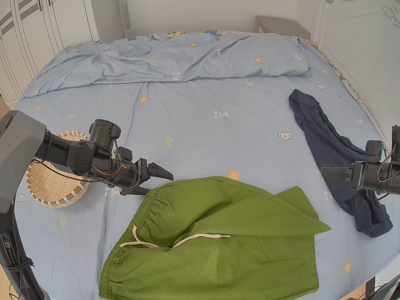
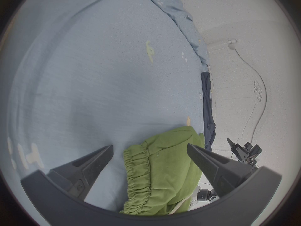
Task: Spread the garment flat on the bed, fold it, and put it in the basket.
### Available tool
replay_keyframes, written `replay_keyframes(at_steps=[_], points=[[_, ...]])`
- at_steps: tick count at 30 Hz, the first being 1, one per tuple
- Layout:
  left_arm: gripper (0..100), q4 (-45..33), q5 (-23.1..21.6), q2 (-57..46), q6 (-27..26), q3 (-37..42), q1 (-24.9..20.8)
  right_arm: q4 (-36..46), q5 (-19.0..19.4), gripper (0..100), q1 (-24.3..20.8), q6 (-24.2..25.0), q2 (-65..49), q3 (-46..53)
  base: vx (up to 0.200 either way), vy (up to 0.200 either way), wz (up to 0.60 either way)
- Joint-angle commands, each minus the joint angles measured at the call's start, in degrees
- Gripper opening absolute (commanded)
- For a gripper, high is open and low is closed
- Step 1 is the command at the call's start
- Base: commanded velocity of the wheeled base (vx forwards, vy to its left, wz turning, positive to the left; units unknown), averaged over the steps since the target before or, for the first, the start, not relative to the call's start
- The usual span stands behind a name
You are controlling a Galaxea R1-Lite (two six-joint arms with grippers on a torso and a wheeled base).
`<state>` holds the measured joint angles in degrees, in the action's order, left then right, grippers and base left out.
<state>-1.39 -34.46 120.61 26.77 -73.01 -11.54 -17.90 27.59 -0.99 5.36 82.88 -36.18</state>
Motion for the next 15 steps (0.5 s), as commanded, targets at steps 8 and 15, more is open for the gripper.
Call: replay_keyframes(at_steps=[8,15], points=[[0,-0.72,1.06,0.76,0.04,1.03,-1.55,-0.03,-0.08,100,-0.33,0.0,0.17,0.06,0.0,0.0,0.0],[0,-0.72,1.06,0.15,-0.05,2.35,-2.08,-0.03,-0.08,100,-0.33,0.0,0.17,0.06,0.0,0.0,0.0]])
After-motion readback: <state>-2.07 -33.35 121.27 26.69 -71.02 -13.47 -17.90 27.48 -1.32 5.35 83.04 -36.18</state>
